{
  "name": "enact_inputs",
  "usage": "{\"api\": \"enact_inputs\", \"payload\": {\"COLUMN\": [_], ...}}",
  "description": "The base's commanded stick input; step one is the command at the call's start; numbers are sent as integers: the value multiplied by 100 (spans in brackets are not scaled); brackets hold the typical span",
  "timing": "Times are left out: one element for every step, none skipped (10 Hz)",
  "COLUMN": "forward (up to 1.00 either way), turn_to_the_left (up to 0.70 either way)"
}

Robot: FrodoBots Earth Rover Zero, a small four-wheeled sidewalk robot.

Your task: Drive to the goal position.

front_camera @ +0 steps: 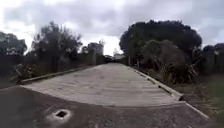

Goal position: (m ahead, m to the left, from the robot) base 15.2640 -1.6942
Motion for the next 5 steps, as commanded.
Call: {"api": "enact_inputs", "payload": {"forward": [70, 70, 70, 70, 70], "turn_to_the_left": [6, 0, 0, 0, 0]}}
